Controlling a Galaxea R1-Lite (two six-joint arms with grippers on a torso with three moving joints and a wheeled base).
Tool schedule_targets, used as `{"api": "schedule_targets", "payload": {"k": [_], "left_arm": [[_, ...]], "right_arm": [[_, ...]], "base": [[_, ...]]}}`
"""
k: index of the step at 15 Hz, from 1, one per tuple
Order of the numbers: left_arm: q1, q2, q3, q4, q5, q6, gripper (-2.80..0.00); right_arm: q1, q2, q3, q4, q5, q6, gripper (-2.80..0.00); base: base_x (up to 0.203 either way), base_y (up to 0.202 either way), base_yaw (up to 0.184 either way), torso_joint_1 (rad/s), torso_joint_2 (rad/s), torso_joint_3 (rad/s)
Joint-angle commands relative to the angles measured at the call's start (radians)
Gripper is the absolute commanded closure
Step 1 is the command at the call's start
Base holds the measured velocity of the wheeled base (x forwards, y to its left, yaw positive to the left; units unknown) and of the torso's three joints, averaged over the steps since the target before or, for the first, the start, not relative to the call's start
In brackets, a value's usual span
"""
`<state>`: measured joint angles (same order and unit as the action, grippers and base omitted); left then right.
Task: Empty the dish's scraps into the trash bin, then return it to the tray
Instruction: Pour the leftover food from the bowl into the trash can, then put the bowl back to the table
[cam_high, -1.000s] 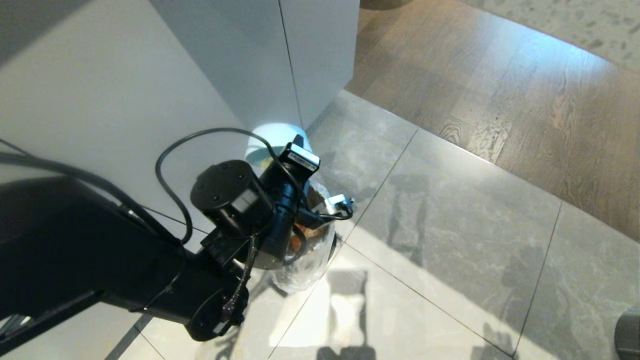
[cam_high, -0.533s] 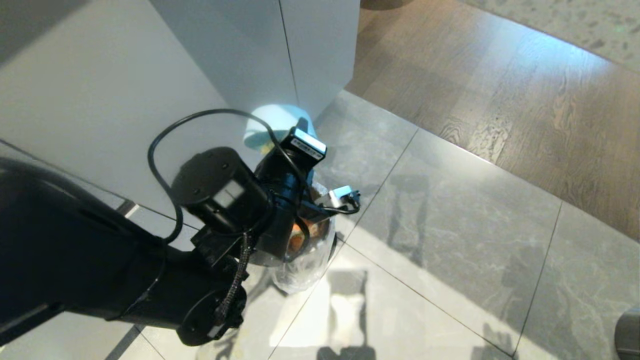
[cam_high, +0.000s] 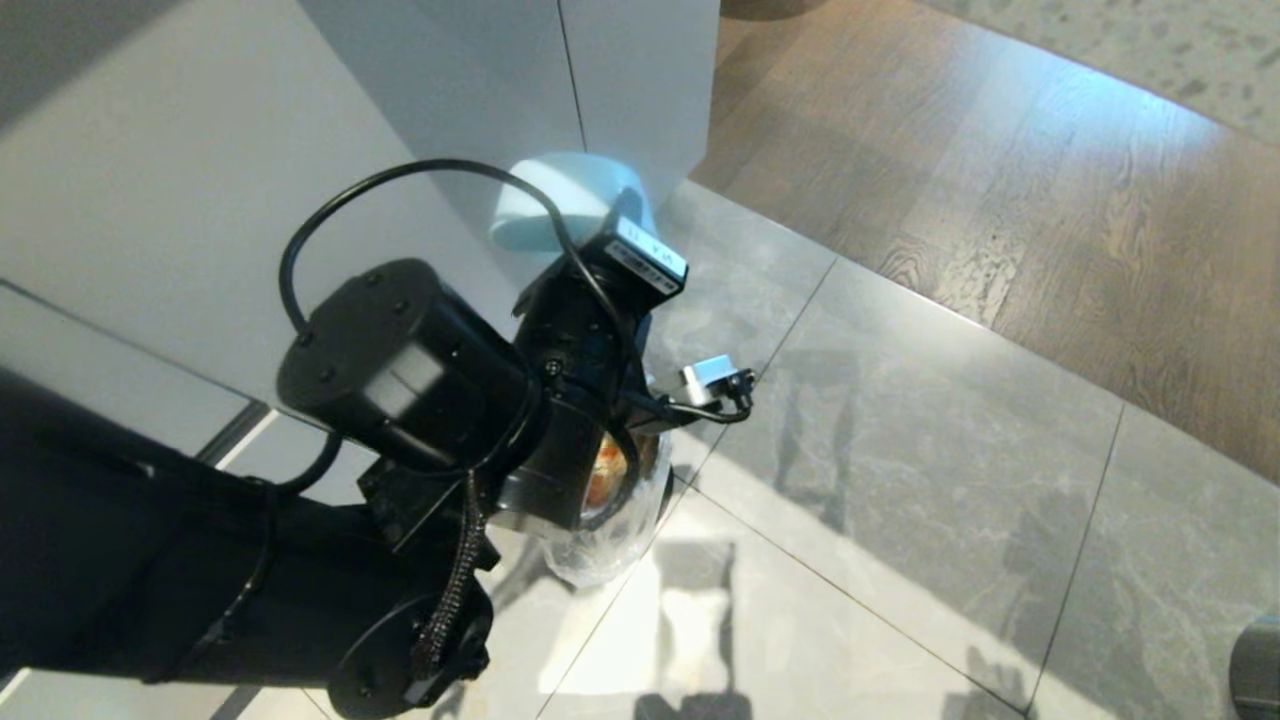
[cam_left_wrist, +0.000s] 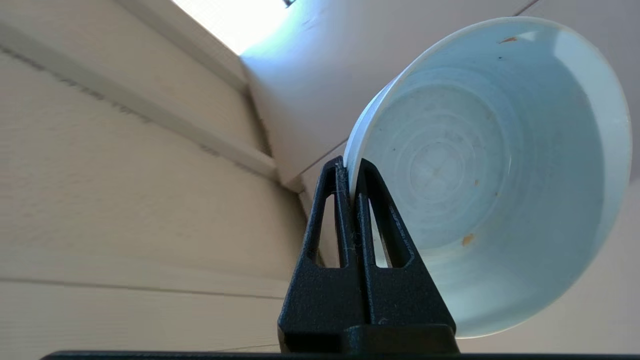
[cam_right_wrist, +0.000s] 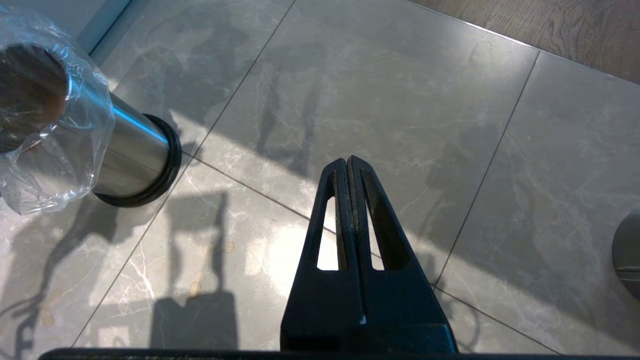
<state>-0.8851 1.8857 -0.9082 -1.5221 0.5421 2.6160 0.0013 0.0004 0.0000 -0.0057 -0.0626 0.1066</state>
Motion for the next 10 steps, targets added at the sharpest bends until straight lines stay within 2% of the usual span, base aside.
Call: {"api": "schedule_targets", "payload": {"k": [1, 6, 8, 10], "left_arm": [[-0.005, -0.007, 0.003, -0.048, 0.002, 0.014, 0.0], [0.009, -0.011, 0.03, -0.048, 0.019, -0.013, 0.0], [0.023, -0.018, 0.074, -0.048, 0.058, -0.086, 0.0], [0.041, -0.026, 0.129, -0.048, 0.101, -0.202, 0.0]], "right_arm": [[0.0, 0.0, 0.0, -0.002, 0.0, 0.001, 0.0], [0.0, 0.0, 0.0, 0.0, 0.0, 0.001, 0.0], [0.0, 0.0, 0.0, -0.002, 0.0, 0.001, 0.0], [0.0, 0.0, 0.0, 0.0, 0.0, 0.001, 0.0]], "base": [[0.0, 0.0, 0.0, 0.0, 0.0, 0.0], [0.0, 0.0, 0.0, 0.0, 0.0, 0.0], [0.0, 0.0, 0.0, 0.0, 0.0, 0.0], [0.0, 0.0, 0.0, 0.0, 0.0, 0.0]]}}
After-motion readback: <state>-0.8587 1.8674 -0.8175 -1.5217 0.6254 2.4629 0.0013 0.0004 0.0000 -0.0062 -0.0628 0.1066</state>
